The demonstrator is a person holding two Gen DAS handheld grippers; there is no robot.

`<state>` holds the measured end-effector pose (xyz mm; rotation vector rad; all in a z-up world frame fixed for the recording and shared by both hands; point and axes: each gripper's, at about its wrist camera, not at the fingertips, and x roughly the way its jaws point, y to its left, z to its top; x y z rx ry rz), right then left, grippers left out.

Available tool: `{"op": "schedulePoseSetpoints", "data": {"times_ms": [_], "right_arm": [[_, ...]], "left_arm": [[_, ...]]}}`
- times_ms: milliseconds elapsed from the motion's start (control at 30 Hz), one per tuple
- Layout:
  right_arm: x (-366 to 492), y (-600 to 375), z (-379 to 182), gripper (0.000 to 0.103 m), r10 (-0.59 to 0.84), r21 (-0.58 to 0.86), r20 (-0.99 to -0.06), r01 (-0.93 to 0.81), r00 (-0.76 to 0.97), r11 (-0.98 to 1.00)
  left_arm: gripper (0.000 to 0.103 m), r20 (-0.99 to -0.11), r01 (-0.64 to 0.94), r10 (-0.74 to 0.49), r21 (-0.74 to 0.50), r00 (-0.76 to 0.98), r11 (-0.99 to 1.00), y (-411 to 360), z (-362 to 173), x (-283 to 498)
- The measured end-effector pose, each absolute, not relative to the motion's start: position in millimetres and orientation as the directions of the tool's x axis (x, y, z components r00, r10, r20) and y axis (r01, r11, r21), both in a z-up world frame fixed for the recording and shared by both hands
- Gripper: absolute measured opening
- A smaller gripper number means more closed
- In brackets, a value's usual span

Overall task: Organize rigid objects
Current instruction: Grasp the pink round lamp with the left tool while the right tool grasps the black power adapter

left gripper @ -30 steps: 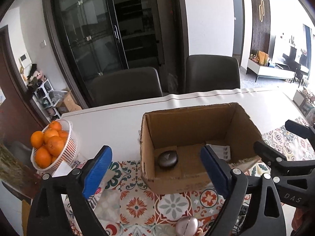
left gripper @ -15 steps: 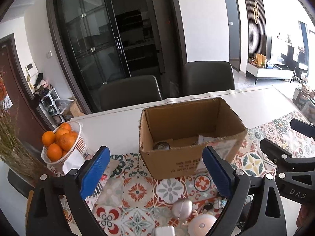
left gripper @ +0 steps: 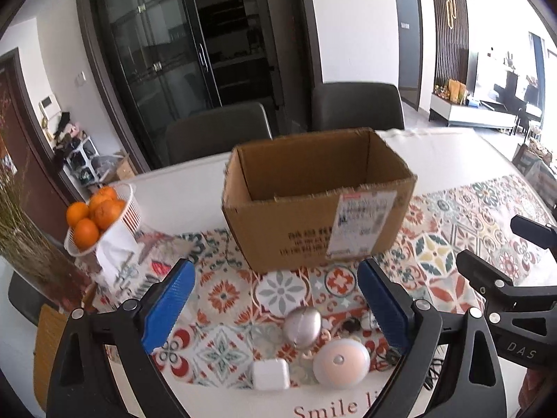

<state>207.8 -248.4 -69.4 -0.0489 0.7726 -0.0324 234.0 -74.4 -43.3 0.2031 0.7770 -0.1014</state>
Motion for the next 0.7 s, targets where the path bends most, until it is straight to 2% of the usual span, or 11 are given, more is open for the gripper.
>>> {"op": "schedulePoseSetpoints", "data": {"times_ms": [700], "right_arm": [[185.6,-255.4,-136.4,0.090,-0.005,-0.034,-0.818,-0.039,0.575,0.999]], "left_arm": [[0.096,-0.833,0.169,0.009,0.123,0.553,0.978,-81.5,-116.4,211.2]]}}
